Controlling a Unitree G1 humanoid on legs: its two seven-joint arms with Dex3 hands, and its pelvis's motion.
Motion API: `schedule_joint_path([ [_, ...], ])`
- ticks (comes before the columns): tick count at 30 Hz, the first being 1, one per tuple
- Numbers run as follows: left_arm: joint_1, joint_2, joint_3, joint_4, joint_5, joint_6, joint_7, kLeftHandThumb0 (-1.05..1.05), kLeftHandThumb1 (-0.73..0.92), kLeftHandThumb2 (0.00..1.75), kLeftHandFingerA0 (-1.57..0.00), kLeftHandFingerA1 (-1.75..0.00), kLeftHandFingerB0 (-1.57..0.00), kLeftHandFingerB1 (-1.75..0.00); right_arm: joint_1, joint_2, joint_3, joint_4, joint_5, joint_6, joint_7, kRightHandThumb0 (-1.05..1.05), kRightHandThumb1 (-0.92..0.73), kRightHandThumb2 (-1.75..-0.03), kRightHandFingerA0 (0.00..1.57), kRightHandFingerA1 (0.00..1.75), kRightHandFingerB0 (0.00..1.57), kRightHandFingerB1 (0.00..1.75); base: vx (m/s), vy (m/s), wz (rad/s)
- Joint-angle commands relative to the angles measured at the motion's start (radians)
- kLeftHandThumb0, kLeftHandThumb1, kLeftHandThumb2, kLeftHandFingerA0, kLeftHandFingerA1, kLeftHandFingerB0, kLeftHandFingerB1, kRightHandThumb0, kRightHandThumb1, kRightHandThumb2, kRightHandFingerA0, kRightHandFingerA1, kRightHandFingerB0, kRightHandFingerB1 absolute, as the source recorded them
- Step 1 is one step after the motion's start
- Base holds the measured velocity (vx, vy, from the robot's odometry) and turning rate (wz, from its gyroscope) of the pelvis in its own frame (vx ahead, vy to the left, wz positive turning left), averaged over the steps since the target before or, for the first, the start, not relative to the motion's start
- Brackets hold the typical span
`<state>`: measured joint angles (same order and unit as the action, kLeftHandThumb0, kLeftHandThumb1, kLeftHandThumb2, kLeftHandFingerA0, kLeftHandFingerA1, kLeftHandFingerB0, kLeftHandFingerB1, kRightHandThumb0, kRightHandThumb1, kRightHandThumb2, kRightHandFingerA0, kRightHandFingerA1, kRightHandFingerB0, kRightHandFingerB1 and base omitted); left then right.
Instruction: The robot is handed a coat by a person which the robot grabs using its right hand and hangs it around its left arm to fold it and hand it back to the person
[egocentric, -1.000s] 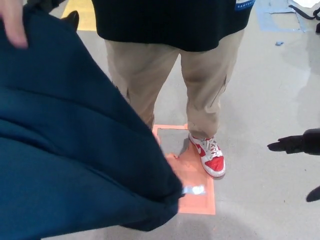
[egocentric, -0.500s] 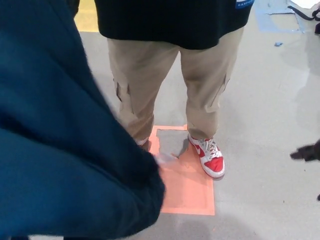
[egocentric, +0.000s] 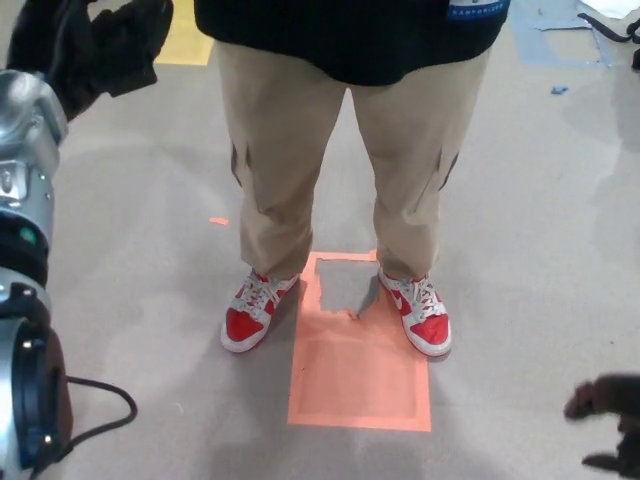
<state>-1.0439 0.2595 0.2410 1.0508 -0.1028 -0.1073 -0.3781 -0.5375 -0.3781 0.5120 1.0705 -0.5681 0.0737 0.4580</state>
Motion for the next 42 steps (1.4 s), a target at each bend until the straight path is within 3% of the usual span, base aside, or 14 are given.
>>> schedule_joint_path([
  [1, 0.097, -0.005, 0.000, -0.111, -0.045, 0.035, -0.049, -0.70, 0.56, 0.92, -0.03, -0.38, -0.03, -0.36, 0.045, 0.059, -0.064, 0.210, 0.031, 0.060, -0.241, -0.46, -0.74, -0.62, 0.29, 0.32, 0.40, 0.34, 0.00, 0.000, 0.00],
  [3, 0.114, -0.004, 0.001, -0.136, -0.046, 0.040, -0.047, -0.72, 0.56, 0.90, -0.04, -0.41, -0.02, -0.36, 0.043, 0.046, -0.070, 0.210, 0.025, 0.026, -0.306, -0.52, -0.66, -0.93, 0.25, 0.46, 0.32, 0.48, 0.00, 0.000, 0.00],
  [6, 0.143, -0.003, 0.002, -0.152, -0.048, 0.041, -0.054, -0.67, 0.73, 0.63, -0.14, -0.30, -0.10, -0.25, 0.045, 0.046, -0.096, 0.223, 0.048, 0.009, -0.314, -0.48, -0.60, -0.94, 0.19, 0.45, 0.34, 0.51, 0.00, 0.000, 0.00],
  [7, 0.175, -0.003, 0.003, -0.170, -0.049, 0.042, -0.058, -0.68, 0.54, 0.90, -0.07, -0.43, -0.01, -0.35, 0.052, 0.050, -0.095, 0.228, 0.043, 0.005, -0.313, -0.47, -0.75, -0.63, 0.31, 0.32, 0.39, 0.34, 0.00, 0.000, 0.00],
  [9, 0.240, -0.007, 0.001, -0.218, -0.052, 0.058, -0.061, -0.63, 0.75, 0.62, -0.14, -0.30, -0.09, -0.27, 0.059, 0.050, -0.096, 0.237, 0.037, -0.005, -0.318, -0.49, -0.61, -0.93, 0.22, 0.46, 0.36, 0.51, 0.00, 0.000, 0.00],
  [15, 0.471, -0.021, -0.004, -0.317, -0.078, 0.046, -0.112, -0.66, 0.54, 0.89, -0.08, -0.44, 0.00, -0.36, 0.072, 0.042, -0.141, 0.250, 0.059, -0.040, -0.314, -0.47, -0.73, -0.61, 0.33, 0.32, 0.42, 0.33, 0.00, 0.000, 0.00],
  [18, 0.567, -0.022, -0.002, -0.343, -0.079, 0.038, -0.114, -0.63, 0.77, 0.65, -0.15, -0.30, -0.09, -0.25, 0.082, 0.044, -0.170, 0.255, 0.074, -0.046, -0.335, -0.52, -0.69, -0.62, 0.35, 0.33, 0.45, 0.35, 0.00, 0.000, 0.00],
  [19, 0.608, -0.020, 0.005, -0.338, -0.081, 0.015, -0.117, -0.65, 0.65, 0.85, -0.05, -0.38, -0.06, -0.35, 0.086, 0.046, -0.169, 0.256, 0.068, -0.047, -0.342, -0.53, -0.56, -0.91, 0.25, 0.47, 0.41, 0.53, 0.00, 0.000, 0.00],
  [25, 0.743, 0.014, 0.030, -0.210, -0.067, -0.050, -0.108, -0.60, 0.60, 0.94, 0.00, -0.37, 0.00, -0.37, 0.100, 0.052, -0.157, 0.265, 0.051, -0.054, -0.376, -0.57, -0.64, -0.93, 0.30, 0.48, 0.37, 0.50, 0.00, 0.000, 0.00],
  [26, 0.768, 0.028, 0.038, -0.108, -0.060, -0.105, -0.119, -0.57, 0.83, 0.66, -0.07, -0.26, -0.10, -0.29, 0.106, 0.055, -0.172, 0.266, 0.067, -0.056, -0.377, -0.55, -0.63, -0.91, 0.28, 0.47, 0.35, 0.49, 0.00, 0.000, 0.00],
  [27, 0.771, 0.030, 0.043, -0.065, -0.059, -0.113, -0.103, -0.32, 0.66, 1.14, 0.00, -0.50, 0.00, -0.48, 0.107, 0.056, -0.179, 0.268, 0.073, -0.056, -0.375, -0.55, -0.62, -0.90, 0.26, 0.46, 0.35, 0.49, 0.00, 0.000, 0.00],
  [32, 0.788, 0.054, 0.044, 0.077, -0.040, -0.106, -0.035, -0.32, 0.65, 1.13, 0.00, -0.48, 0.00, -0.48, 0.110, 0.069, -0.212, 0.272, 0.096, -0.036, -0.378, -0.51, -0.58, -0.88, 0.22, 0.45, 0.32, 0.49, 0.00, 0.000, 0.00],
  [33, 0.792, 0.060, 0.045, 0.100, -0.040, -0.105, -0.030, -0.33, 0.65, 1.13, 0.00, -0.49, 0.00, -0.48, 0.113, 0.069, -0.209, 0.274, 0.090, -0.032, -0.381, -0.45, -0.75, -0.63, 0.32, 0.33, 0.36, 0.33, 0.00, 0.000, 0.00],
  [42, 0.844, 0.170, -0.146, 0.251, 0.140, -0.063, 0.084, -0.70, 0.77, 1.07, -0.04, -0.41, -0.05, -0.41, 0.164, 0.082, -0.208, 0.272, 0.082, -0.052, -0.359, -0.55, -0.60, -0.88, 0.25, 0.45, 0.31, 0.47, 0.00, 0.000, 0.00],
])
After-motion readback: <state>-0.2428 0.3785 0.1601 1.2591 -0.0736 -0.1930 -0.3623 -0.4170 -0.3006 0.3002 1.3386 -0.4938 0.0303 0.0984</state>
